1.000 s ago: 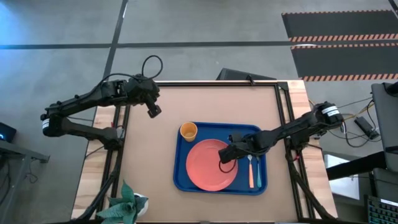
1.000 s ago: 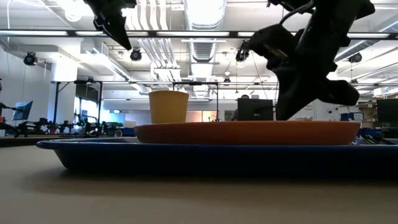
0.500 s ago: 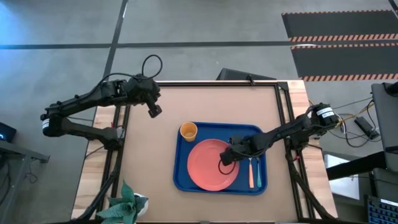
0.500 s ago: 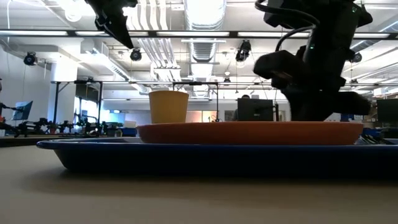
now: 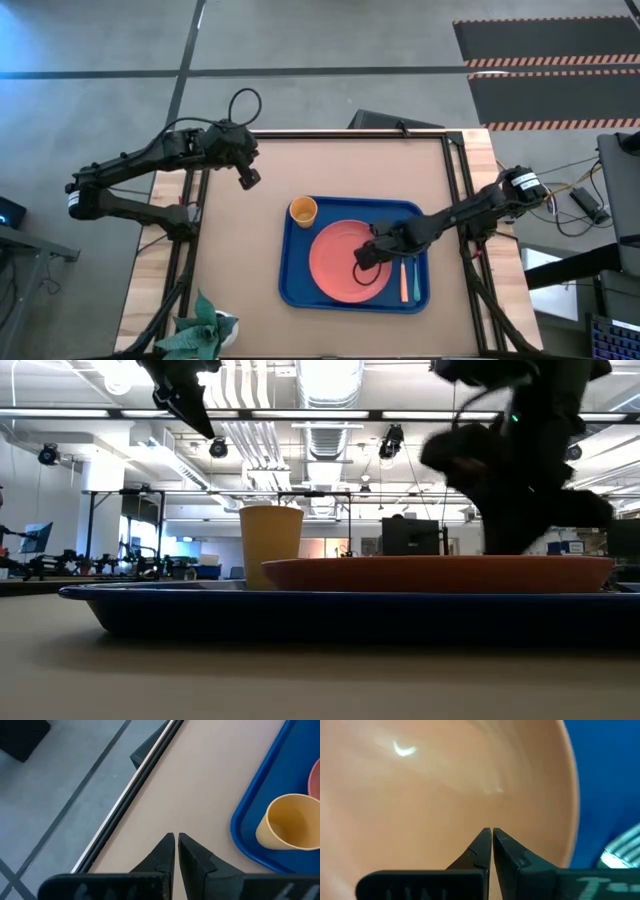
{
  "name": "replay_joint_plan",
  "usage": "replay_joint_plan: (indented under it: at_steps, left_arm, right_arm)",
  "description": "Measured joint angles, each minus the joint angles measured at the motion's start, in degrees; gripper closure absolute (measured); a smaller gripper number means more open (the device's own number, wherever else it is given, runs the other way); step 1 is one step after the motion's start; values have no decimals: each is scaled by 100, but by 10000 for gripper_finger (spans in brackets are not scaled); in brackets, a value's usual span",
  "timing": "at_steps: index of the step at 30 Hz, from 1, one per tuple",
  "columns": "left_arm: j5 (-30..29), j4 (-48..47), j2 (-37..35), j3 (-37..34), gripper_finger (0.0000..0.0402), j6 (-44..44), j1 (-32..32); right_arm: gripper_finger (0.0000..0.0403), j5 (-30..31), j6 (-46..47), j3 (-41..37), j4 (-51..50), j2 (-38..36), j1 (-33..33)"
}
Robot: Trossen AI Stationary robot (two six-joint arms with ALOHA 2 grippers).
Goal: Pick and place plate/cup/fork/spoon on tray
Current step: Move the blue tray to the top center of the table
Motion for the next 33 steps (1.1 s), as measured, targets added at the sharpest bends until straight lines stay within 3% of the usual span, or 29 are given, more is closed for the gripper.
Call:
replay_joint_plan:
  at_steps: [15, 26, 33]
  left_arm:
    - [236, 304, 0, -81, 395, -119, -1]
    - [251, 292, 34, -442, 395, -100, -1]
    - [249, 293, 28, -432, 395, -104, -1]
  right_arm:
    - [394, 1656, -1681, 1984, -1143, -2, -23]
    - [394, 1960, -2517, 2387, -1392, -2, -434]
    - [394, 1820, -1436, 2215, -3454, -2, -528]
